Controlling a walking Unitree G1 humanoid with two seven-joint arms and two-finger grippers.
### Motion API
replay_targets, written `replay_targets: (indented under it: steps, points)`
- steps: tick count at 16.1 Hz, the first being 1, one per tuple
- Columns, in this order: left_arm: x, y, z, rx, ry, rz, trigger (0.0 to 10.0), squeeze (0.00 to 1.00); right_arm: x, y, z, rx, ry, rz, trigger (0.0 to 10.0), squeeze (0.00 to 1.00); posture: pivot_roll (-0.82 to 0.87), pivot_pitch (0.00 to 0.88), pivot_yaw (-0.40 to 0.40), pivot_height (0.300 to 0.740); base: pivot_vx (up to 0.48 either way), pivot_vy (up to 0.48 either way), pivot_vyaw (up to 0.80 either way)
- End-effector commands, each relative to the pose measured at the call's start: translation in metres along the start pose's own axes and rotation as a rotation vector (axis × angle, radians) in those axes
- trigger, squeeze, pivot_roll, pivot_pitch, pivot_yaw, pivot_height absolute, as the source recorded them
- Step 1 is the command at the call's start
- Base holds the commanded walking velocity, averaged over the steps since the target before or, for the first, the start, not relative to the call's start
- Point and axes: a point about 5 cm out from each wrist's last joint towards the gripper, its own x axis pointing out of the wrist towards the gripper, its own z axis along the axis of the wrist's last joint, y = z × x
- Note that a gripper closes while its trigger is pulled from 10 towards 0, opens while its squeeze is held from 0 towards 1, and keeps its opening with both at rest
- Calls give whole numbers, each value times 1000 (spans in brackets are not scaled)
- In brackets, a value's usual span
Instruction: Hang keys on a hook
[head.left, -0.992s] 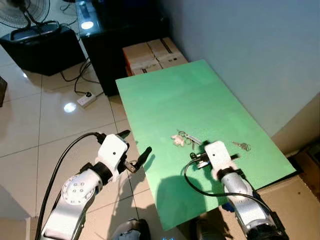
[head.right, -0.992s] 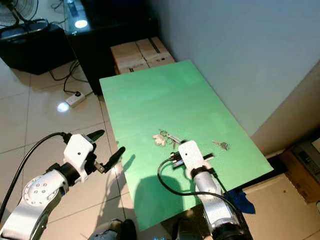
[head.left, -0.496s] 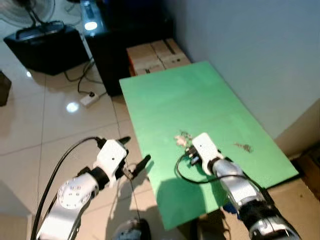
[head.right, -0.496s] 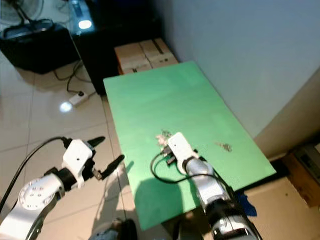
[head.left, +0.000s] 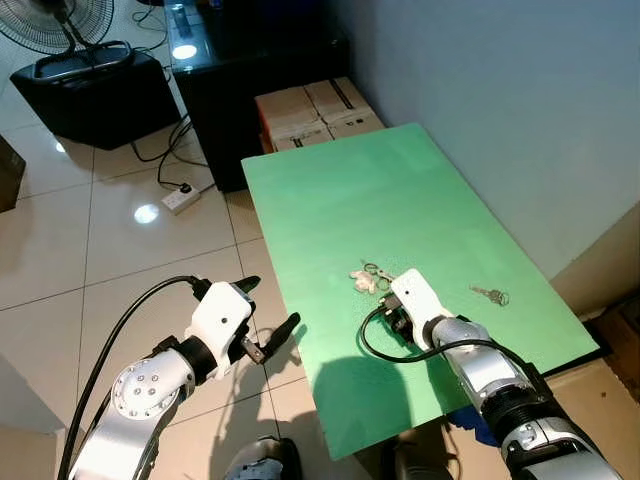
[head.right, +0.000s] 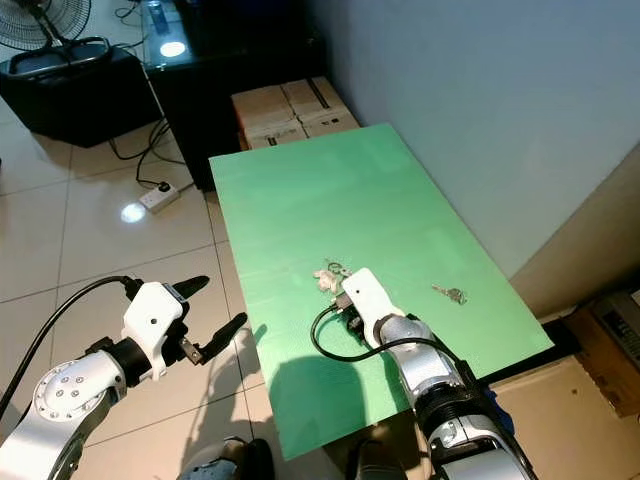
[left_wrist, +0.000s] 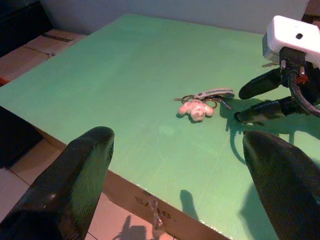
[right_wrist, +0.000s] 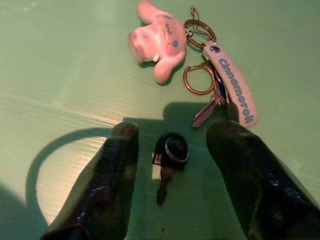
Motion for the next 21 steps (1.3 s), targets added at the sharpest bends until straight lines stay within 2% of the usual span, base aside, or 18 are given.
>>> replay_targets:
  steps: [1, 3, 4, 5, 8, 13, 19, 21]
  points:
    - [-2, 1, 3, 12, 0, -10, 10000, 0, 0, -3, -1, 14, 7, -5, 10000, 1000, 1, 142, 87, 740, 0, 0, 0]
    - [-3, 1, 4, 14, 3, -13, 10000, 0, 1, -7, -3, -7, 27, -31, 10000, 1000, 5, 145, 90, 740, 0, 0, 0]
    - [-3, 1, 4, 15, 3, -14, 10000, 0, 1, -7, -4, -7, 31, -36, 10000, 627, 5, 146, 90, 740, 0, 0, 0]
    - [-3, 1, 4, 16, 5, -16, 10000, 0, 1, -7, -7, 26, 34, -47, 10000, 0, 9, 147, 92, 740, 0, 0, 0]
    - [-4, 1, 5, 21, 8, -21, 10000, 0, 3, -3, -9, 71, 6, -32, 10000, 0, 18, 156, 100, 740, 0, 0, 0]
    - [-12, 0, 5, 34, 24, -26, 10000, 0, 5, 10, -21, 53, 21, 26, 10000, 0, 46, 165, 107, 740, 0, 0, 0]
    - [-19, 1, 5, 42, 35, -20, 10000, 0, 12, 39, -10, 20, -51, 96, 10000, 0, 59, 156, 108, 740, 0, 0, 0]
    - [-21, 2, 6, 45, 36, -20, 10000, 0, 14, 42, -1, 2, -86, 72, 10000, 0, 62, 154, 112, 740, 0, 0, 0]
